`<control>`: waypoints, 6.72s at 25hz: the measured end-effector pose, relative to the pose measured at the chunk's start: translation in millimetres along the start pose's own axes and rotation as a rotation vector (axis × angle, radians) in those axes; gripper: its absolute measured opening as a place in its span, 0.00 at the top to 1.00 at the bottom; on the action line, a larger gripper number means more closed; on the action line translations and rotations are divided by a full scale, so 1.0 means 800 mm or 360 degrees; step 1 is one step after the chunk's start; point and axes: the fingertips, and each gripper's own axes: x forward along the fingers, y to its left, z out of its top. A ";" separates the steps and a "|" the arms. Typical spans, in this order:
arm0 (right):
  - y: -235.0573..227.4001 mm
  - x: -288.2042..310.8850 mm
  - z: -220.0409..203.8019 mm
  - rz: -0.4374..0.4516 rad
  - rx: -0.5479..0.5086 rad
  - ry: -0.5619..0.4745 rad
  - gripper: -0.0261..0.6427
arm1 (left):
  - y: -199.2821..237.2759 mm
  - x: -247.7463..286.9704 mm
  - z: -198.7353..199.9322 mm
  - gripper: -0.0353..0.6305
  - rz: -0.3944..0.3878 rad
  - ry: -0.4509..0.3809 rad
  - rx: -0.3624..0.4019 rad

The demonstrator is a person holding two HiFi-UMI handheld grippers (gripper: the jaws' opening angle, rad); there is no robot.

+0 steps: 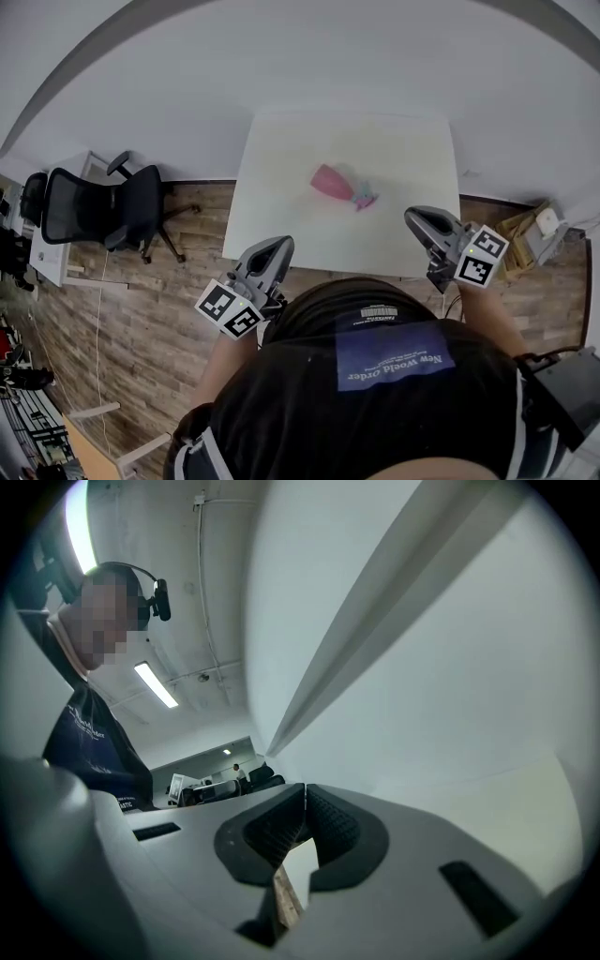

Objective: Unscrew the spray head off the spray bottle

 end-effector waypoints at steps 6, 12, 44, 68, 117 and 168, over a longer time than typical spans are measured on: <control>-0.026 0.016 -0.002 -0.0068 0.0039 -0.0013 0.97 | 0.035 0.017 0.005 0.94 -0.0039 0.0017 -0.0017; -0.024 0.080 0.009 -0.0165 -0.0027 -0.0041 0.97 | 0.102 0.010 0.018 0.94 -0.0167 0.0023 -0.0022; -0.091 0.138 0.021 -0.0182 0.0023 0.0054 0.97 | 0.183 0.089 -0.024 0.94 -0.0290 0.0295 -0.0036; -0.127 0.114 -0.022 -0.0406 0.0198 0.0069 0.97 | 0.230 0.182 -0.176 0.39 -0.1098 0.0978 0.0697; -0.161 0.080 -0.069 -0.0553 0.0395 0.0115 0.97 | 0.229 0.251 -0.306 0.22 -0.1337 0.1129 0.0928; 0.041 0.226 0.057 0.0488 0.0145 0.0366 0.78 | 0.120 0.105 0.035 0.22 -0.0763 0.0649 0.1186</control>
